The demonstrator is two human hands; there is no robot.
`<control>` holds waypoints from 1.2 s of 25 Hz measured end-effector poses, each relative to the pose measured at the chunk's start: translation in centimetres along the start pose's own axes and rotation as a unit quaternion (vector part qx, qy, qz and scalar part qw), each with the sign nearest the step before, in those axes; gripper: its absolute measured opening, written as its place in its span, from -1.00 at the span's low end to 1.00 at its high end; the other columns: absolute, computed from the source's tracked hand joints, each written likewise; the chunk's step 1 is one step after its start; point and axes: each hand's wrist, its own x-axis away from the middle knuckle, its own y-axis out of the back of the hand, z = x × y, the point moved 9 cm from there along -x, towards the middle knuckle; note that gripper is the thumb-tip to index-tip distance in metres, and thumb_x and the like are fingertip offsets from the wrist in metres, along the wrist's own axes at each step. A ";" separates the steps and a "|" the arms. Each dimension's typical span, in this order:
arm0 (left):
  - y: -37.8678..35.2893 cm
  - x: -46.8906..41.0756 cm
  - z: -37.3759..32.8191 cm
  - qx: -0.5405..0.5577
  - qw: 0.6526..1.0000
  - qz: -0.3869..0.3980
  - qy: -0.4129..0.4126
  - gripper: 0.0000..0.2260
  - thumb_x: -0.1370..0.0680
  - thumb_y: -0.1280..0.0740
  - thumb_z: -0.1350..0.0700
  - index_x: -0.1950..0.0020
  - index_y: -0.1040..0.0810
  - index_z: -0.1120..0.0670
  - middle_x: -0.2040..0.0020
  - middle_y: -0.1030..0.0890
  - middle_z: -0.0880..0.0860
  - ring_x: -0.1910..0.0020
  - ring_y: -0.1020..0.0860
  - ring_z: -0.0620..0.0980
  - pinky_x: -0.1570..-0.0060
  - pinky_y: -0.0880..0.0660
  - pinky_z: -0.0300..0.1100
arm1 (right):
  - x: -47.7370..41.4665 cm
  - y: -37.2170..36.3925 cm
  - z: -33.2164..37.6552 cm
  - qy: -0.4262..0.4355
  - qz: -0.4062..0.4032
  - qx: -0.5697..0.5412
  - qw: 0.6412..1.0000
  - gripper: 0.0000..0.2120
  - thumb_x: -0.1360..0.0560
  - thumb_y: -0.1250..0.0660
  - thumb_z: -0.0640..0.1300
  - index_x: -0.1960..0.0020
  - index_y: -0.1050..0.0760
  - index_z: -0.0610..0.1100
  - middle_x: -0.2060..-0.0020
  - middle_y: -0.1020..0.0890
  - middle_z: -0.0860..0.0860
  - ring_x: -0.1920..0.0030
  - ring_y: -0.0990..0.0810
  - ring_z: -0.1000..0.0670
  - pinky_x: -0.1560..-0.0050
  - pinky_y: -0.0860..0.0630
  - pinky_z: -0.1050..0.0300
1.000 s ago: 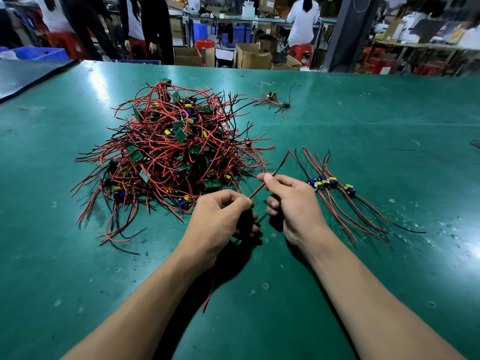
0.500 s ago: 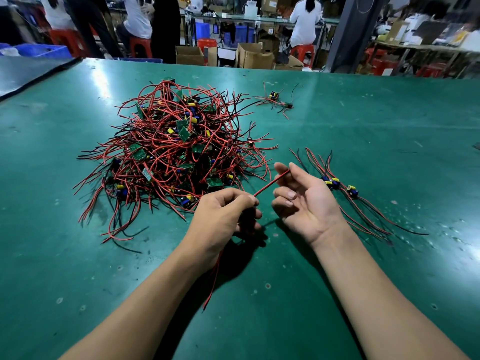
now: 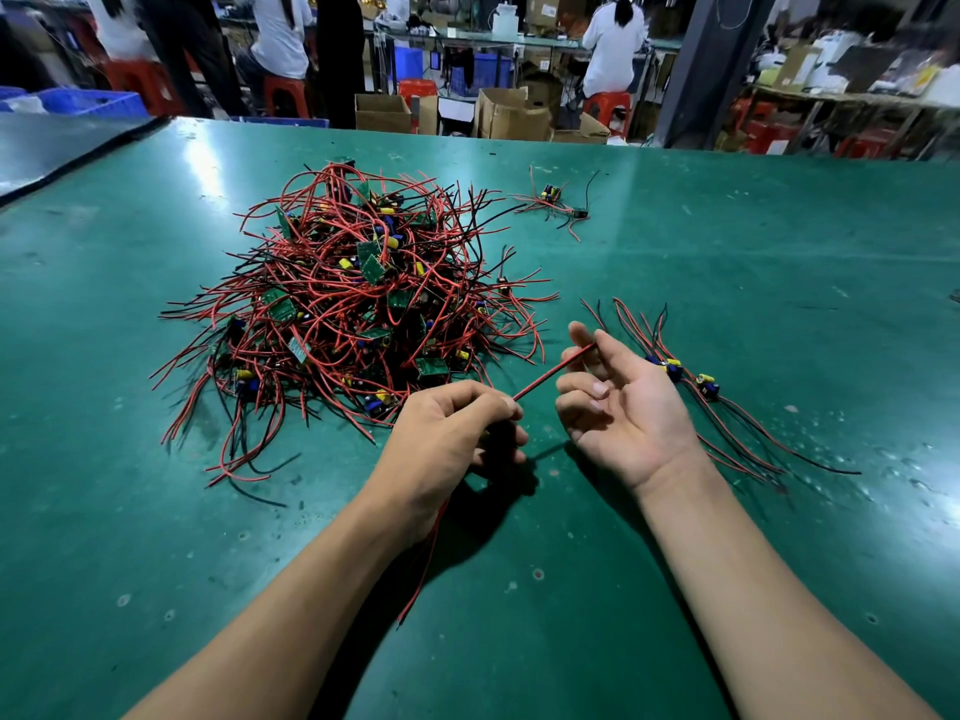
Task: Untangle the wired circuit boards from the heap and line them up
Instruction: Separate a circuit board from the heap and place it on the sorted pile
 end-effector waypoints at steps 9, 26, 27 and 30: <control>0.5 -0.1 0.5 0.054 0.998 -0.007 0.035 -0.88 -0.55 -0.33 0.26 0.10 -0.60 0.30 0.34 -0.62 0.21 0.50 -0.55 0.02 0.50 -0.50 -0.25 | 1.1 -1.2 -3.6 0.014 0.077 0.309 0.948 -0.80 -0.41 -0.45 -0.15 0.00 -0.64 -0.19 0.32 -0.57 0.01 0.47 -0.31 0.14 0.57 -0.23 0.37; 0.5 -0.6 0.4 0.041 0.998 0.029 0.036 -0.82 -0.53 -0.34 0.23 0.26 -0.64 0.16 0.36 -0.61 0.14 0.46 -0.55 0.00 0.45 -0.50 -0.27 | 1.0 0.7 1.5 0.260 -0.098 0.407 0.870 -0.83 -0.44 -0.52 0.03 0.21 -0.65 -0.04 0.58 -0.42 0.01 0.63 -0.27 0.09 0.56 -0.17 0.34; 0.4 -0.6 0.4 0.037 0.998 0.031 0.036 -0.82 -0.53 -0.34 0.23 0.26 -0.64 0.16 0.36 -0.61 0.14 0.46 -0.55 0.00 0.45 -0.50 -0.27 | 1.0 0.8 2.1 0.281 -0.108 0.415 0.858 -0.83 -0.45 -0.53 0.01 0.22 -0.64 -0.06 0.58 -0.44 0.04 0.63 -0.29 0.10 0.56 -0.17 0.34; 0.3 -0.5 0.4 0.032 0.998 0.036 0.037 -0.80 -0.54 -0.34 0.23 0.27 -0.64 0.15 0.36 -0.61 0.14 0.46 -0.55 0.01 0.45 -0.49 -0.27 | 1.6 0.6 4.3 0.355 -0.132 0.446 0.811 -0.87 -0.46 -0.53 -0.07 0.22 -0.63 -0.06 0.46 -0.57 0.12 0.53 -0.41 0.12 0.46 -0.32 0.31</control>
